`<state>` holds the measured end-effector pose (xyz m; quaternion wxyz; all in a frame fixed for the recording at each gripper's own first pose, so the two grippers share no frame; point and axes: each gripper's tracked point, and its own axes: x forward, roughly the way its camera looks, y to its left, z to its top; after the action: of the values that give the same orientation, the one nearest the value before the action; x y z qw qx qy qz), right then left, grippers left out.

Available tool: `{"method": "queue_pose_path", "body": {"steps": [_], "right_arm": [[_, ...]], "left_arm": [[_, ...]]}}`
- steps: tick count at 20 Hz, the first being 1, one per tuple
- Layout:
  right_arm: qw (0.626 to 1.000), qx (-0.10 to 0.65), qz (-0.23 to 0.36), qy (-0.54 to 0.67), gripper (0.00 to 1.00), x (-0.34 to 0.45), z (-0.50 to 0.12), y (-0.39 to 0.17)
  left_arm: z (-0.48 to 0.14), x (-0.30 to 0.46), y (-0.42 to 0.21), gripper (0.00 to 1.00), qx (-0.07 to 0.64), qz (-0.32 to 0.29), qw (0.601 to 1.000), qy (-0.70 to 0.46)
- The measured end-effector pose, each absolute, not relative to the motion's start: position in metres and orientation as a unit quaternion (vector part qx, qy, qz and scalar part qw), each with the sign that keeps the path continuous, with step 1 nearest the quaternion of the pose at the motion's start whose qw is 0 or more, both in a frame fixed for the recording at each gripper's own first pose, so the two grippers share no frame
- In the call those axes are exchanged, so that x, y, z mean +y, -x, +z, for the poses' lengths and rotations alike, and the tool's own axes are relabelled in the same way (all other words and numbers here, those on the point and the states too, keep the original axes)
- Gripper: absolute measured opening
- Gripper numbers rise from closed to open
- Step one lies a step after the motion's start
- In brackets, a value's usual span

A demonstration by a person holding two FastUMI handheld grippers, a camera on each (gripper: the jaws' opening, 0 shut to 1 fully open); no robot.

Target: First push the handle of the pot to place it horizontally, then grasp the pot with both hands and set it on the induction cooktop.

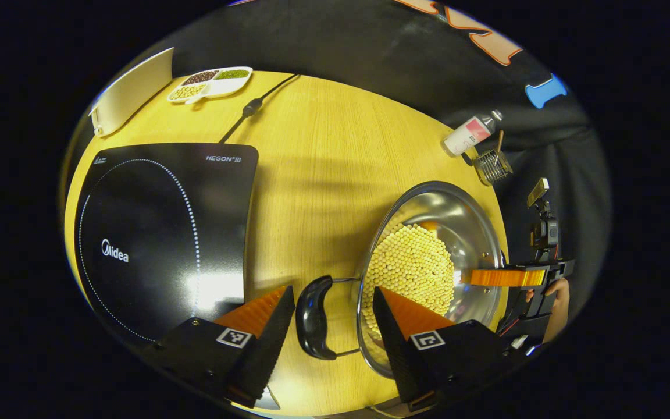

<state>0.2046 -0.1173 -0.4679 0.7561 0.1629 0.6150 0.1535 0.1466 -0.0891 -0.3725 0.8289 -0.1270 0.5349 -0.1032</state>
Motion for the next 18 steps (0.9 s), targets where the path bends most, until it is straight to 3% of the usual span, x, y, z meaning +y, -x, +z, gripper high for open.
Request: {"method": "queue_pose_path", "body": {"steps": [1,4,5,6,7,9,18], "right_arm": [[0.762,0.611,0.147,-0.156,0.65,-0.12,-0.469,-0.207],[0.778,0.598,0.147,-0.125,0.51,-0.121,-0.466,-0.207],[0.779,0.598,0.146,-0.12,0.51,-0.122,-0.466,-0.207],[0.778,0.6,0.145,-0.122,0.51,-0.123,-0.466,-0.207],[0.777,0.601,0.142,-0.123,0.58,-0.123,-0.466,-0.208],[0.777,0.602,0.137,-0.123,0.48,-0.123,-0.466,-0.208],[0.792,0.589,0.12,-0.108,0.48,-0.128,-0.455,-0.205]], "left_arm": [[-0.374,-0.089,-0.147,0.76,0.537,-0.098,0.829,0.123],[-0.375,-0.085,-0.151,0.67,0.537,-0.086,0.832,0.105],[-0.376,-0.084,-0.151,0.71,0.537,-0.082,0.833,0.103],[-0.376,-0.083,-0.151,0.62,0.537,-0.079,0.833,0.104],[-0.377,-0.084,-0.15,0.62,0.539,-0.079,0.832,0.104],[-0.377,-0.085,-0.147,0.6,0.544,-0.079,0.829,0.102],[-0.371,-0.091,-0.142,0.58,0.537,-0.075,0.834,0.102]]}}
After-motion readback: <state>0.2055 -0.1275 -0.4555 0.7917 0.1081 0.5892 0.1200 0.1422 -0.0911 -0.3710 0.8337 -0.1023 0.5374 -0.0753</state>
